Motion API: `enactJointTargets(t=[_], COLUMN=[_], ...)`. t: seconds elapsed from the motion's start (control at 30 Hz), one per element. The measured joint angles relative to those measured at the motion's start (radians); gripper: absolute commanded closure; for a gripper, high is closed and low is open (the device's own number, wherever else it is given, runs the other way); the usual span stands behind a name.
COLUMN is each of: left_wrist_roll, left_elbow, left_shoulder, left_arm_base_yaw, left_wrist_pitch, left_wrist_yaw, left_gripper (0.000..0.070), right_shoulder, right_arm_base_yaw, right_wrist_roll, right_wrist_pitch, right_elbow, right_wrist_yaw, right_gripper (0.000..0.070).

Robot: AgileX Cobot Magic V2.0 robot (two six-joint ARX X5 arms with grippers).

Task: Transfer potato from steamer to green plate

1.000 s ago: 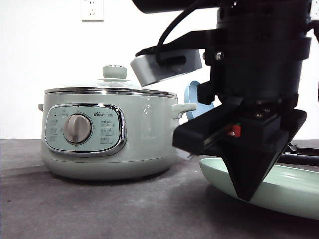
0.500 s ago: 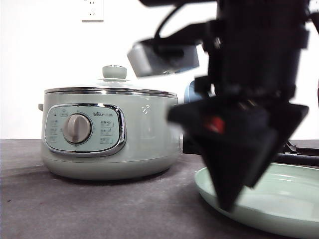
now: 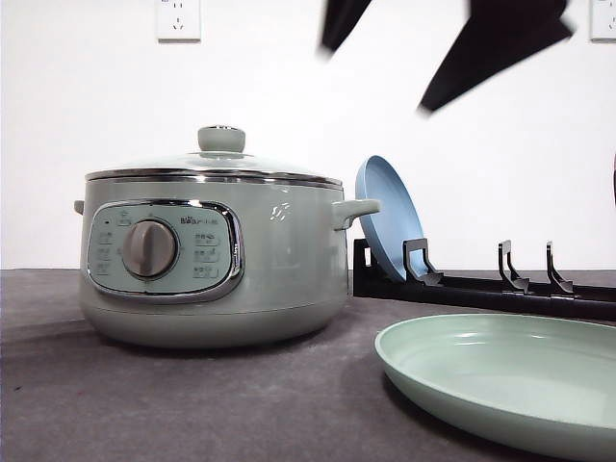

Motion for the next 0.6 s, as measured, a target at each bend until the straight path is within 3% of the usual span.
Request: enactJointTargets(t=[0.37, 0.5, 0.6], left_wrist_roll=[0.0, 0.0, 0.0], left_elbow=[0.0, 0.0, 0.0], left_shoulder=[0.0, 0.001, 0.006], left_arm_base_yaw=[0.0, 0.0, 0.0], left_wrist_pitch=[0.0, 0.002, 0.008], left_wrist_yaw=[0.0, 0.0, 0.0], left_gripper=[0.0, 0.0, 0.0], right_shoulder=[-0.289, -0.339, -0.364], right_arm_base_yaw=[-0.363, -0.41, -0.411], right_wrist_roll=[-0.099, -0.126, -0.137], right_wrist_pitch=[-0.048, -0.105, -0.138], right_elbow=[0.0, 0.0, 0.0], right_wrist_yaw=[-0.147, -0.181, -0.184], right_gripper=[0.0137, 0.0136, 0.0074])
